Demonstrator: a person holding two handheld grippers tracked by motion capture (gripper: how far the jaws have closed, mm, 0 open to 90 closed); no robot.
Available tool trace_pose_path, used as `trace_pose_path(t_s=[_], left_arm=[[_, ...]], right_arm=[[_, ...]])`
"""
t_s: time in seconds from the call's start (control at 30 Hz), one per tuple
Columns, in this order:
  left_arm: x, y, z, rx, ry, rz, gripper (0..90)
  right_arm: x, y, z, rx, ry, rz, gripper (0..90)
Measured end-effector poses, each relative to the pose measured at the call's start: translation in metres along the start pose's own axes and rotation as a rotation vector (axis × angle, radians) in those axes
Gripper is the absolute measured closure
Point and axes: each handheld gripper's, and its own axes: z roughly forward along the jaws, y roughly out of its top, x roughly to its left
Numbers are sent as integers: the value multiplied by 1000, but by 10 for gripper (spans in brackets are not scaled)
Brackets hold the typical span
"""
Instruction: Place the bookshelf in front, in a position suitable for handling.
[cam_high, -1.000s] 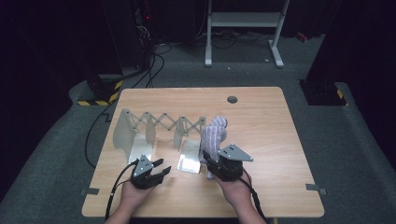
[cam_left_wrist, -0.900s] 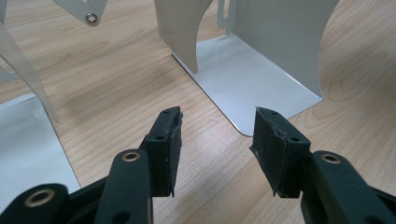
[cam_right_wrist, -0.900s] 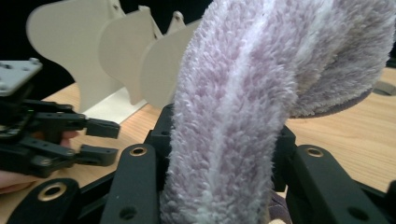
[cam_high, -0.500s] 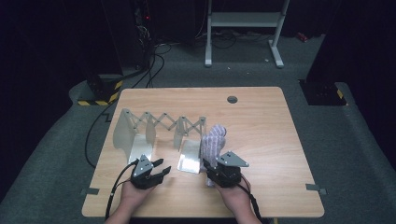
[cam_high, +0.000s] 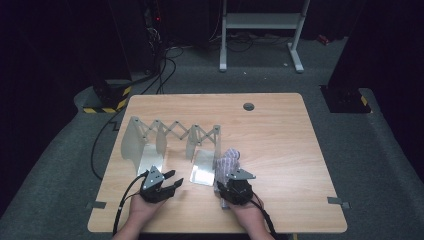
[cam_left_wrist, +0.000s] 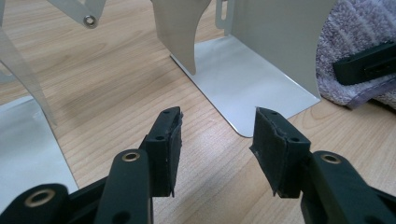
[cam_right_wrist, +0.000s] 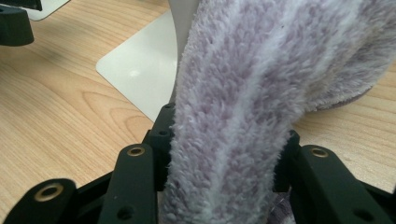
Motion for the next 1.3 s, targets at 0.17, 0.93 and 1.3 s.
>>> trace_pose_path(t_s=[0.17,0.93,1.3], left_arm=[[0,0,1,5,-2,0,519],[0,0,2,12,-1,0,521],[0,5,8,8,7,-14,527]], right_arm=[[-2,1,-1,-1,3,2,573],[-63,6,-31,-65,-179,42,581],[-82,-1,-33,-47,-222,89,578]])
